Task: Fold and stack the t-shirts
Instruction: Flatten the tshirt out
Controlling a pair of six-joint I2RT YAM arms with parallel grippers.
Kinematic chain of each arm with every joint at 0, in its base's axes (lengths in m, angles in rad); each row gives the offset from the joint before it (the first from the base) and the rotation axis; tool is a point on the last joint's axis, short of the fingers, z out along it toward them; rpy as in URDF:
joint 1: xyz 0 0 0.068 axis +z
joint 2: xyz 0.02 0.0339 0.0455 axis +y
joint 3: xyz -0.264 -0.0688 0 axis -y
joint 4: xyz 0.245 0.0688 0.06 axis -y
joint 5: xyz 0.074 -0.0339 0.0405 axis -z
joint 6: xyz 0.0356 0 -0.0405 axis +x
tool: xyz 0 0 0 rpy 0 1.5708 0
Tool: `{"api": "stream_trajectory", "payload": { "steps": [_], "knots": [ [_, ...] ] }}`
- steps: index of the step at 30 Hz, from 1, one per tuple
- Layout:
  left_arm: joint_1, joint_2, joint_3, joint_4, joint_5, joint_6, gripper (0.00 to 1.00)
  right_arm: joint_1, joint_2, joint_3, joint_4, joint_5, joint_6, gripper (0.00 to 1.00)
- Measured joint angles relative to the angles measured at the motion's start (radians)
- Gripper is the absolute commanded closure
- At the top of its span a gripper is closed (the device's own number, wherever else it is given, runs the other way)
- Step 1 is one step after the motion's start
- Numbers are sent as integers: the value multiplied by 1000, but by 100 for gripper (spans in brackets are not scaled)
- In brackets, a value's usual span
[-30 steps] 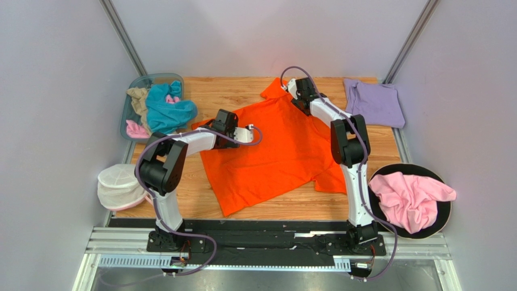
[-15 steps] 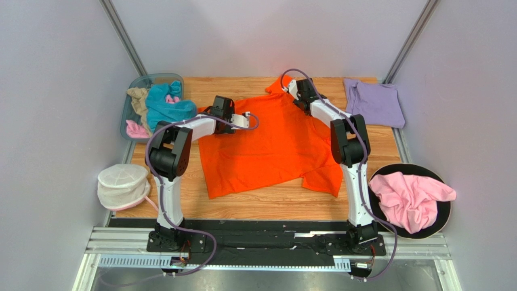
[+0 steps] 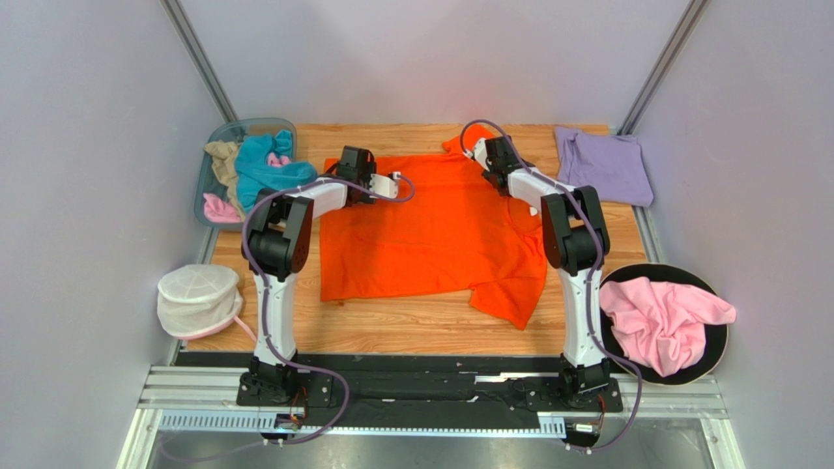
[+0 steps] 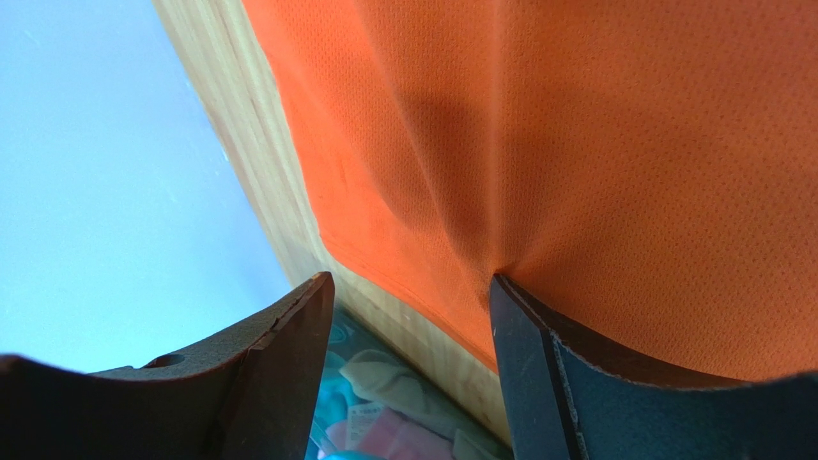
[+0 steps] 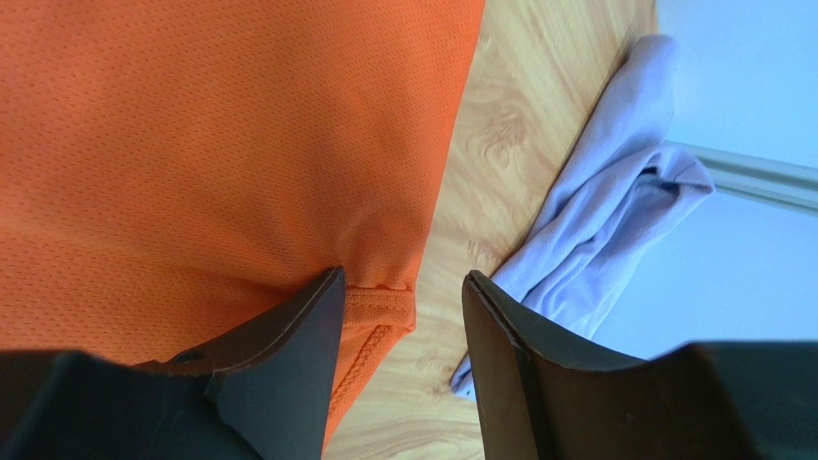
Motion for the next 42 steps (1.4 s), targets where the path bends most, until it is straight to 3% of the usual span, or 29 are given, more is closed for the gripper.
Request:
{"api": "stream_trajectory", "payload": {
  "steps": [7, 14, 17, 18, 21, 32, 35, 42],
  "knots": [
    [0, 27, 23, 34, 1, 29, 30, -1, -72, -111, -2, 13, 11, 47],
    [0, 28, 23, 44, 4, 19, 28, -2, -77, -112, -13, 23, 18, 45],
    [1, 18, 22, 39, 17, -23, 24, -4, -77, -96, -40, 22, 36, 43],
    [2, 10, 21, 37, 22, -37, 17, -5, -78, -92, -44, 22, 44, 26],
    [3, -38, -6, 40, 35, -97, 1, -5, -89, -83, -57, 18, 79, 22],
    [-47, -435, -180, 20, 51, -248, 5, 63, -351, -141, -138, -48, 191, 22],
    [-72, -605, -301, -98, 82, -261, 6, 123, -495, -254, -222, -110, 228, 28],
    [-101, -914, -548, -368, 149, -282, 7, 341, -806, -632, -446, -266, 275, 29]
  ]
}}
